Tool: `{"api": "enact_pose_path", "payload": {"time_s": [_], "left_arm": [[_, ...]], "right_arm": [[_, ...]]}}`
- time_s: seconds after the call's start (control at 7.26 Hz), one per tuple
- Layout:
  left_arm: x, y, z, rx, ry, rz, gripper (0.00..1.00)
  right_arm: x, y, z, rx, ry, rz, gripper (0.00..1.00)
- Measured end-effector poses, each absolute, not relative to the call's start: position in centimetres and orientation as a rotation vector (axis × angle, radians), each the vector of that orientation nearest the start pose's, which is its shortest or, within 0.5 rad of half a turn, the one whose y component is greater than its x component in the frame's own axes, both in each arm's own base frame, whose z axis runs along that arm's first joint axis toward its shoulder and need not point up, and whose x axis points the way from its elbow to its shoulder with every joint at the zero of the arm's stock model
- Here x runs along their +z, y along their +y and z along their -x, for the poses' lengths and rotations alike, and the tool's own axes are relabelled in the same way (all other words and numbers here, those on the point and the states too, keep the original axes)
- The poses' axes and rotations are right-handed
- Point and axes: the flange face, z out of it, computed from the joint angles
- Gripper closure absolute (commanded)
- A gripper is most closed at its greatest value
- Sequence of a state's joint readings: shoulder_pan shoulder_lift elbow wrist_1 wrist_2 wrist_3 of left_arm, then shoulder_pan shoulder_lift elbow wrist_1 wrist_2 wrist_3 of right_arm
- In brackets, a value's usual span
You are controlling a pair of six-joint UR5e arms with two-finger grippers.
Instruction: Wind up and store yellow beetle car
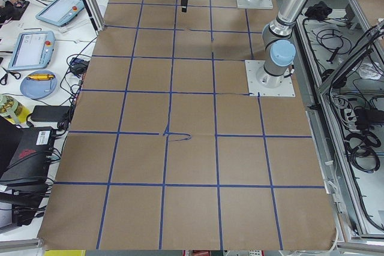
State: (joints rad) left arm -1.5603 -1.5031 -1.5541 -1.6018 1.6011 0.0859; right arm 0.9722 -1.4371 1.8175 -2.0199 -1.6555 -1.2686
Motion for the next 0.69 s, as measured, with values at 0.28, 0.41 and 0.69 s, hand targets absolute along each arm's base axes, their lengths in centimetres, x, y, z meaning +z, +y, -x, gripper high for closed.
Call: {"api": "enact_pose_path", "payload": {"time_s": [0.28, 0.41, 0.69], "left_arm": [[52.5, -46.8, 12.6, -0.079, 3.106, -0.116, 0.0], [52.5, -46.8, 12.5, -0.078, 3.105, -0.116, 0.0], [52.5, -46.8, 12.5, -0.077, 3.105, -0.116, 0.0]], "right_arm": [[38.1, -48.9, 17.4, 0.0, 3.169, 0.315, 0.0], [39.9, -48.6, 16.3, -0.007, 3.115, 0.039, 0.0], [44.7, -49.4, 12.8, 0.006, 3.06, -0.284, 0.0]]}}
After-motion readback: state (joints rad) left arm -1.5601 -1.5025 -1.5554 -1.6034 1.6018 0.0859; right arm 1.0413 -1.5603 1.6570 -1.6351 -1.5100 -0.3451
